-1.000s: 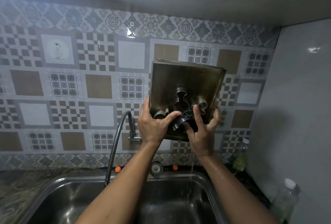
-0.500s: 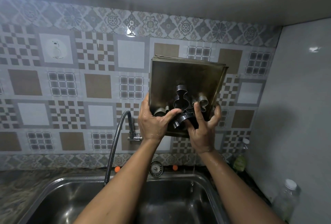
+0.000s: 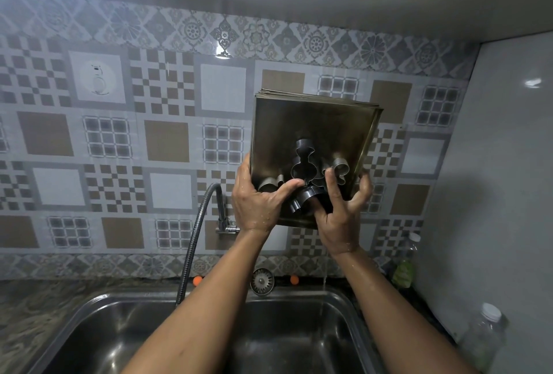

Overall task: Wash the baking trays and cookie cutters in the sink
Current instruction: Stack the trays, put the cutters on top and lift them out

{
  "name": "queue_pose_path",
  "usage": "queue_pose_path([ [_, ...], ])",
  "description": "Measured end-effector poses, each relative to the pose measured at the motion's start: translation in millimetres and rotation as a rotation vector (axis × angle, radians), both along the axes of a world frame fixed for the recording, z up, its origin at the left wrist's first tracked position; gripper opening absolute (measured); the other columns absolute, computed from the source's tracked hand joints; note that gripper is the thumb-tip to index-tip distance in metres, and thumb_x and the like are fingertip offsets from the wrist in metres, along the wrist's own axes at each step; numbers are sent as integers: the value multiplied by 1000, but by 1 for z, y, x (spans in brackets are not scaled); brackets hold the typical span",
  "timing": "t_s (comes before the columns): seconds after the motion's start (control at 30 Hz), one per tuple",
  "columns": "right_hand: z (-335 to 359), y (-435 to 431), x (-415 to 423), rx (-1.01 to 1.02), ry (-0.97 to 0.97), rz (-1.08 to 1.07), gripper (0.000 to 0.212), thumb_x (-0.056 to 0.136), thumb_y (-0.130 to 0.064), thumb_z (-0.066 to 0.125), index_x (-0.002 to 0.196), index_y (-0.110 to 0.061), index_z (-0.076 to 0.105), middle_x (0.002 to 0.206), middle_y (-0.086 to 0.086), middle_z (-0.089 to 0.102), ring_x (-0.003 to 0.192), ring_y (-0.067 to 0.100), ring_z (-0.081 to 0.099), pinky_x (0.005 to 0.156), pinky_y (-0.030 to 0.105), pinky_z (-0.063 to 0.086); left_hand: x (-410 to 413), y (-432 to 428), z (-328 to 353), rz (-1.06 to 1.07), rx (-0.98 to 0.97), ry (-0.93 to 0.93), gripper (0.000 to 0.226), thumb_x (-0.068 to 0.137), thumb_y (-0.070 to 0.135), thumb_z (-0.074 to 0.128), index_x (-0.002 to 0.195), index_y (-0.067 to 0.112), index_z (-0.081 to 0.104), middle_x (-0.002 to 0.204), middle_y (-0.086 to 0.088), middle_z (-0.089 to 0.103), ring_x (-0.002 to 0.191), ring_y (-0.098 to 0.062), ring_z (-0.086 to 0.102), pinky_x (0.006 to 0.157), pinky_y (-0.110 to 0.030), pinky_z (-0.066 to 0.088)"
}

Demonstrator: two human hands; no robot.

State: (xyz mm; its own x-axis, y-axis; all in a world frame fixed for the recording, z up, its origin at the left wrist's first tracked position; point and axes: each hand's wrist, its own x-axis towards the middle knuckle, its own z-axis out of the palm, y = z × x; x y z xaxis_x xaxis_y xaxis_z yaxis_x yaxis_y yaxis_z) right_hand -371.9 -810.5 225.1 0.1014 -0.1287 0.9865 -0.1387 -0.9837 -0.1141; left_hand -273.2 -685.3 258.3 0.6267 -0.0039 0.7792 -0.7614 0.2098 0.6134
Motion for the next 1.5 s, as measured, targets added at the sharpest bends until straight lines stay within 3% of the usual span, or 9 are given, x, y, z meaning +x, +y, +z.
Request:
queue_pose_path([
  [0.3,0,5,-5,24,9,11,90,80,-23,71,150,-46,18,145,18,12,136,38,23,102,47,38,2,0,-2,21,21,-6,95,57,68,82,130,14,53,115,-2,66,106,-15,64,88,-35,57],
  [0.43,-1,4,-7,75,29,14,77,80,-24,71,146,-37,33,145,17,11,142,16,9,100,46,40,2,0,-6,25,65,48,97,57,70,81,133,17,52,118,1,65,109,-13,63,90,-30,55],
  [0.6,-28,16,-23,331,230,60,68,89,-43,62,147,-48,26,155,8,3,141,28,25,87,39,54,-12,3,-31,80,342,228,113,54,85,69,144,22,41,136,-2,59,125,-20,55,97,-37,52],
  [0.8,-99,37,-47,661,563,28,56,94,-56,44,143,-59,16,159,-2,-3,137,29,38,97,37,47,-25,19,-110,9,717,473,111,49,101,46,133,28,40,120,-1,64,102,-20,64,82,-45,57],
  [0.97,-157,53,-65,873,771,26,54,94,-59,44,144,-54,26,158,9,10,140,29,35,109,36,36,-37,36,-164,-68,956,647,100,63,92,47,130,17,47,124,-8,64,110,-30,62,91,-42,51],
  [1.17,-213,78,-84,1113,987,22,64,85,-78,30,144,-60,15,161,3,5,143,28,29,111,50,34,-47,65,-237,-167,1121,837,93,76,76,57,136,8,38,132,-14,58,116,-31,59,95,-39,50],
  [1.27,-223,87,-78,1140,1034,21,61,91,-70,31,147,-55,13,162,6,4,144,28,29,112,48,33,-40,77,-257,-178,1155,919,89,78,69,61,138,7,38,133,-15,57,114,-31,60,95,-40,51],
  [1.4,-242,109,-62,1226,1072,93,60,96,-60,38,150,-47,16,161,10,10,142,29,32,112,47,34,-17,101,-294,-179,1189,1002,91,59,79,59,118,11,60,106,-9,70,91,-26,69,84,-38,58],
  [1.5,-252,132,-42,1231,1074,121,61,95,-60,39,151,-45,18,157,8,16,139,28,37,111,46,35,-6,131,-288,-101,1191,983,68,77,62,65,121,11,55,115,-10,68,103,-29,65,85,-32,52],
])
